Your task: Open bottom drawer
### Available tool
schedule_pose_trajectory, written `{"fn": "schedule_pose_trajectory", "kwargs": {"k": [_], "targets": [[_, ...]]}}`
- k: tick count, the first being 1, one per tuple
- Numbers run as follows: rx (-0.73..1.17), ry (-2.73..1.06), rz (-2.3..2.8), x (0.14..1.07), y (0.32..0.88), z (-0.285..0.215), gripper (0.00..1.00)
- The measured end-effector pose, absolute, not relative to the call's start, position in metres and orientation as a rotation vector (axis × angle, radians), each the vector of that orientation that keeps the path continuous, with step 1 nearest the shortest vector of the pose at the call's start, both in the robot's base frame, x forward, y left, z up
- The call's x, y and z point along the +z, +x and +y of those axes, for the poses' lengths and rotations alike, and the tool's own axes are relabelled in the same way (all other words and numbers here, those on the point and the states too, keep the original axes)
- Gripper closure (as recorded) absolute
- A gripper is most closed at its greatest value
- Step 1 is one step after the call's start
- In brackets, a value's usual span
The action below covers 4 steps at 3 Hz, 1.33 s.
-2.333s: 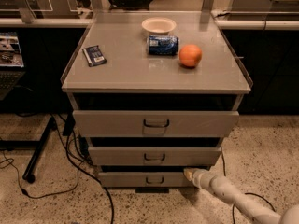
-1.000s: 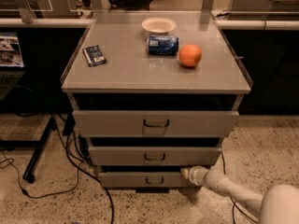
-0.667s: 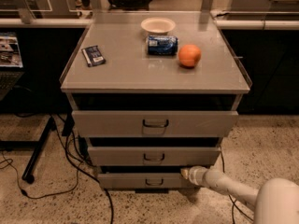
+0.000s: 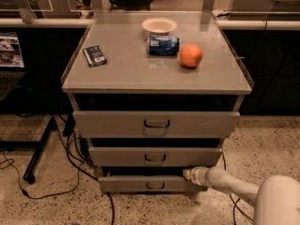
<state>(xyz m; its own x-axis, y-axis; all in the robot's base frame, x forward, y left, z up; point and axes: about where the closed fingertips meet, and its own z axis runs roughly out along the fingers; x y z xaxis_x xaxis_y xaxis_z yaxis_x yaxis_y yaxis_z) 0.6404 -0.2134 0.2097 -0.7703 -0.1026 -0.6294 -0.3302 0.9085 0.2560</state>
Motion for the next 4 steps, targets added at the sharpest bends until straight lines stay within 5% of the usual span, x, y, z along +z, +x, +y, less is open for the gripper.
{"fn": "schedule_pose_trajectory", "kwargs": {"k": [4], "targets": [[0.7, -0.31, 2.794, 0.206, 0.588, -0.262, 1.0]]}}
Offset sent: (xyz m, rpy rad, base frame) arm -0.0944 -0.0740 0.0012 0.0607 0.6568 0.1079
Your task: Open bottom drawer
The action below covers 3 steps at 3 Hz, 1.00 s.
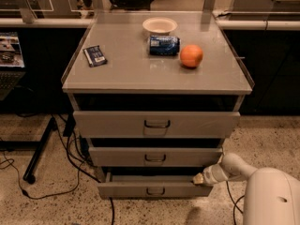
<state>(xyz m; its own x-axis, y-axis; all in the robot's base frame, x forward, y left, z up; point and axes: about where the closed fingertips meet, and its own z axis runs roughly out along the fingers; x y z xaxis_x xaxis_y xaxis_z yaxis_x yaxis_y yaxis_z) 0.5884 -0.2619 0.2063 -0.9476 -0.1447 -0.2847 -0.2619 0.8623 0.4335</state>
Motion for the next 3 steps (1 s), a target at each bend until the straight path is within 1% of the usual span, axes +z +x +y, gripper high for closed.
{"fn": "schedule_pose_trajectory", "kwargs": {"k": [1, 3], "targets": [[0.774, -0.349, 2.842, 0.207, 0.569, -0.253, 1.0], [0.749, -0.323, 2.8, 0.222, 0.58, -0.245, 1.0]]}}
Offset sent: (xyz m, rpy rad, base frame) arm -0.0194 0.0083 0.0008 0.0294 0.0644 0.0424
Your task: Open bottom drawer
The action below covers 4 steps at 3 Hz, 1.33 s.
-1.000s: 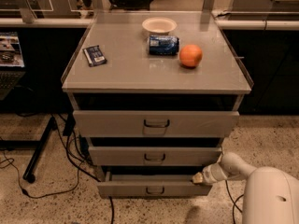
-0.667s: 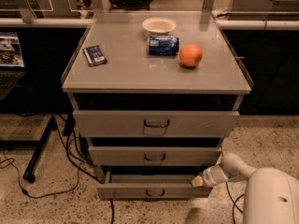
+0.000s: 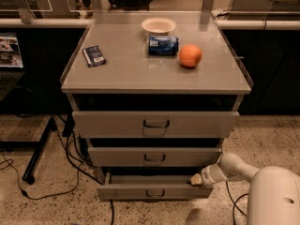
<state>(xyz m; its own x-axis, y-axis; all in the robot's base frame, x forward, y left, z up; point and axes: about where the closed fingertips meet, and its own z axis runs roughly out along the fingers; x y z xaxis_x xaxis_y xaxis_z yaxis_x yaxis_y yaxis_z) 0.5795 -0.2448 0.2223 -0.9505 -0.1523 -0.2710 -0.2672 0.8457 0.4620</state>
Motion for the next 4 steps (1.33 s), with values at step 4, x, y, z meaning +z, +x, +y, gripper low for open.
{"fn": "schedule_pose_trajectory", "kwargs": {"k": [4], "targets": [[0.71, -0.202, 2.702, 0.209, 0.578, -0.242, 1.0]]}}
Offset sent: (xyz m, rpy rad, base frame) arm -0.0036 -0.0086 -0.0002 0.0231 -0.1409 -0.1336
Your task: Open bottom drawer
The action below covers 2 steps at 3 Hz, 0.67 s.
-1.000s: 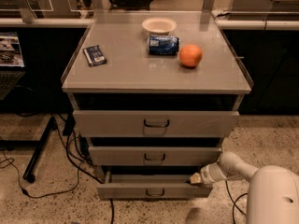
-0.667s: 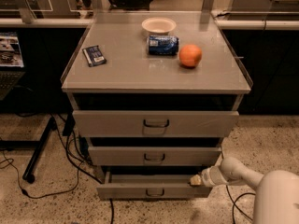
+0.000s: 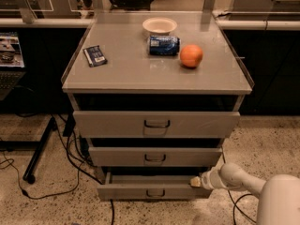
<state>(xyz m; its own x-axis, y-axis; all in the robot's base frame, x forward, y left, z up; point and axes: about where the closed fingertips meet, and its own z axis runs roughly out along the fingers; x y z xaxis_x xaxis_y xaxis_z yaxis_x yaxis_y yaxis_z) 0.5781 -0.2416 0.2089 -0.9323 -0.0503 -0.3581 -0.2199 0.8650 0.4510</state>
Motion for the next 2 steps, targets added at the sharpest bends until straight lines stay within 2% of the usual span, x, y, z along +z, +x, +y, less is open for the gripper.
{"fn": "schedule_pose_trajectory", "kwargs": {"k": [2], "targets": [[0.716, -0.248, 2.699, 0.2146, 0.5876, -0.2308, 1.0]]}}
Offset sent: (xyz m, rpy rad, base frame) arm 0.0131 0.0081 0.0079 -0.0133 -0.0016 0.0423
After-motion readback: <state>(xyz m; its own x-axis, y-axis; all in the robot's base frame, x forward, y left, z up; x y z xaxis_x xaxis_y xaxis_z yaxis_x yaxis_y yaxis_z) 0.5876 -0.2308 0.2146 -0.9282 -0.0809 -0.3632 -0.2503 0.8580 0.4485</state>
